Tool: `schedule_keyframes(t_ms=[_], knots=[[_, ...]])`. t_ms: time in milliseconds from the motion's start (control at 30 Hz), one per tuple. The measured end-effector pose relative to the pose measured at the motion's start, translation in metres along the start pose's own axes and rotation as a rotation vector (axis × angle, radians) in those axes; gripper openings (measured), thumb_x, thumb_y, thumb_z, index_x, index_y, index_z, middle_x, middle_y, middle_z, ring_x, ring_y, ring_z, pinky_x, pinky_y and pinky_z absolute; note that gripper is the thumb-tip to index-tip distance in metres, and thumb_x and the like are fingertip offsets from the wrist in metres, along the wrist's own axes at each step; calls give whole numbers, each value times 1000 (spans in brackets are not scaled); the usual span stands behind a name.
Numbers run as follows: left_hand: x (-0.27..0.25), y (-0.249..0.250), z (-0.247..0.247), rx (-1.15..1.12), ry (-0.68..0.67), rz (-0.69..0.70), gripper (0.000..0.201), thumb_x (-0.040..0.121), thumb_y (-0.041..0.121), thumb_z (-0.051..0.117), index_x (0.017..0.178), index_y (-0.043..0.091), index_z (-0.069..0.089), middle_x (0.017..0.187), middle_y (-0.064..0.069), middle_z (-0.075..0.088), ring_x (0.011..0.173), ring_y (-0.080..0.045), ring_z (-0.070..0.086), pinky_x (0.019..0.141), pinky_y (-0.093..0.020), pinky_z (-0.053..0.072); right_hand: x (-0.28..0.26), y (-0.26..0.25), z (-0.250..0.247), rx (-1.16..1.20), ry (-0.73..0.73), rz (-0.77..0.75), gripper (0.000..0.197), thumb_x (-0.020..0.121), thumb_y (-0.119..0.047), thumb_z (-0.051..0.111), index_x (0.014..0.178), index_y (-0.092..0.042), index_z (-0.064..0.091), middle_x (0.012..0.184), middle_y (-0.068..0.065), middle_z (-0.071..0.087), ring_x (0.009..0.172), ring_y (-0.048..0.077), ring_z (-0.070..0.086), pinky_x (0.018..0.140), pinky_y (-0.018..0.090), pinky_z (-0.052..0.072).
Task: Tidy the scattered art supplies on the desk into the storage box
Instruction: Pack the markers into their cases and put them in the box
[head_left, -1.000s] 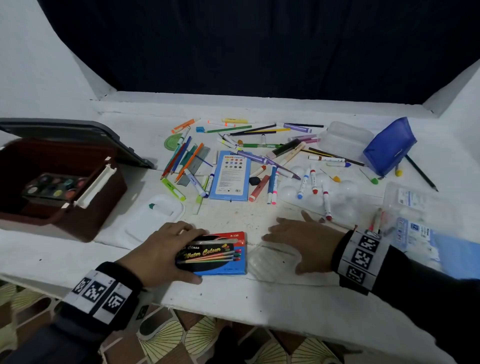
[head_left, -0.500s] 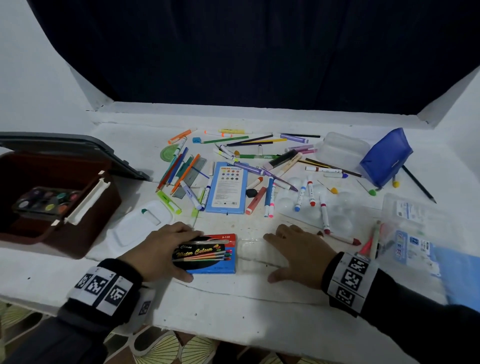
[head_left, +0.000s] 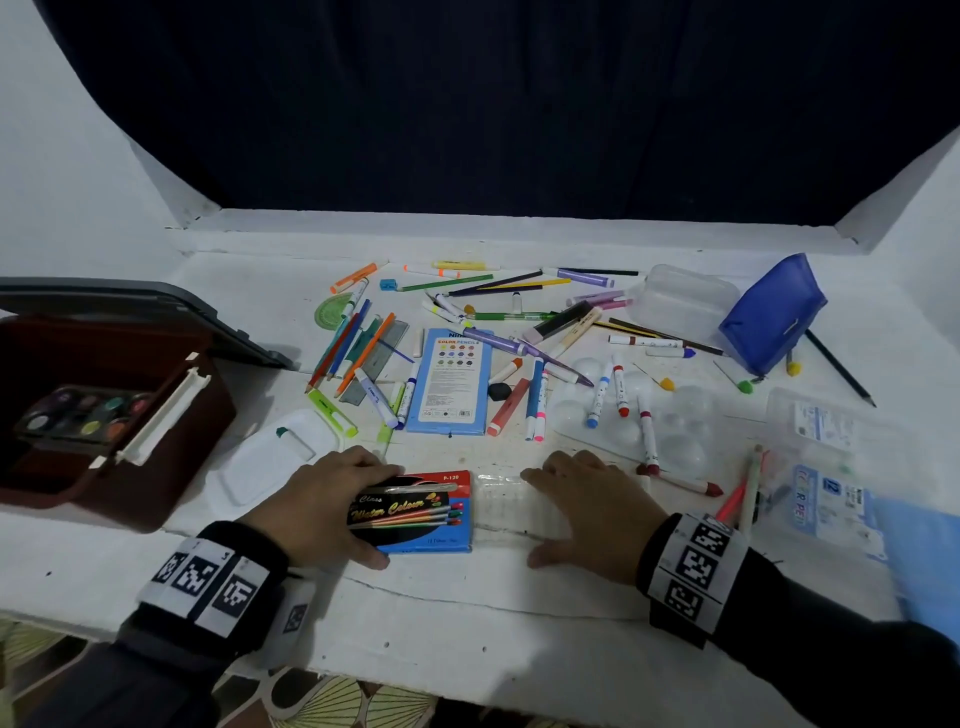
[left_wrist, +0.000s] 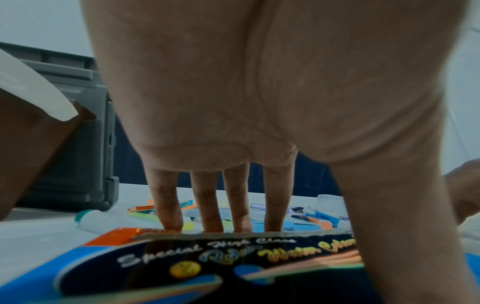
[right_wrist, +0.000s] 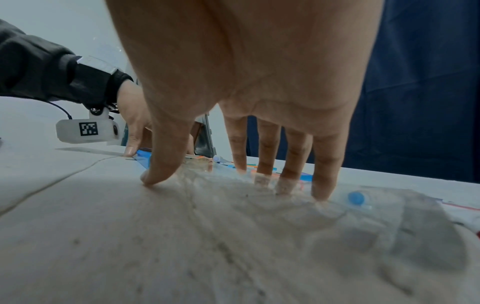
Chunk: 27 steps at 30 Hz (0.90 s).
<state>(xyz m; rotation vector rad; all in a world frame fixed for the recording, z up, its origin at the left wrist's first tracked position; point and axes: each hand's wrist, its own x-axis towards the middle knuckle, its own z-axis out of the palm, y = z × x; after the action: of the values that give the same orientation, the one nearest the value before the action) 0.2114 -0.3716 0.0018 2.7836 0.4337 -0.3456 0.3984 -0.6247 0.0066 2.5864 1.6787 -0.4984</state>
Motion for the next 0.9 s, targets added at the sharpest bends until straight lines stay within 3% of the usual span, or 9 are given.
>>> schedule_keyframes(t_ms=[167,233,267,367,467,533,667,767,900], knots=[[1,4,3,-109,36,20,102,58,64,81,147,42,36,130,22,43,122,0,41,108,-24,35,-4,0,-1,-35,20,18,95,74,-81,51,148,-29,24,144,-2,38,135,22,32,113,49,27],[1,8,0,-113,50,47,95,62,80,63,146,45,36,132,22,43,124,1,41,109,-29,37,-11,2,-11,25,50,55,89,80,-78,44,150,-29,22,149,-1,35,139,21,30,116,48,25],[1,8,-2,-101,66,41,89,66,83,52,145,45,39,132,21,44,124,0,43,108,-31,39,-15,4,-17,70,86,80,81,85,-74,40,150,-29,24,148,-1,38,136,20,34,114,45,30],[2,-1,-13,-57,222,-38,55,88,60,53,136,34,53,124,6,56,116,-16,54,100,-37,46,-25,18,-32,156,204,194,44,98,-53,38,134,-29,45,123,-3,57,107,12,55,92,32,48],[6,-21,-20,35,251,-227,38,94,34,54,131,27,58,124,-7,58,115,-28,56,99,-39,45,-33,40,-38,115,160,340,20,97,-33,44,112,-26,57,101,-3,63,84,11,60,75,26,52],[10,-38,-22,103,191,-338,38,95,31,51,133,31,54,129,-8,55,118,-29,54,99,-40,44,-37,49,-38,95,57,398,17,93,-32,49,106,-25,57,101,-1,63,83,14,61,76,28,53],[19,-55,-26,209,114,-337,33,94,35,38,122,32,54,122,-1,58,117,-24,53,95,-36,44,-38,52,-30,137,-46,426,27,89,-34,52,116,-29,53,106,1,60,87,17,60,79,30,52],[23,-55,-27,213,111,-351,26,97,30,45,121,29,55,122,-1,61,115,-21,55,95,-32,43,-36,49,-26,176,-45,424,31,89,-34,52,120,-30,52,105,1,61,87,17,62,80,31,54],[22,-59,-25,123,142,-381,18,92,30,55,110,31,57,107,-3,62,106,-23,59,90,-33,46,-32,47,-24,199,-18,437,32,89,-33,53,120,-26,57,111,3,62,91,17,62,80,28,53]])
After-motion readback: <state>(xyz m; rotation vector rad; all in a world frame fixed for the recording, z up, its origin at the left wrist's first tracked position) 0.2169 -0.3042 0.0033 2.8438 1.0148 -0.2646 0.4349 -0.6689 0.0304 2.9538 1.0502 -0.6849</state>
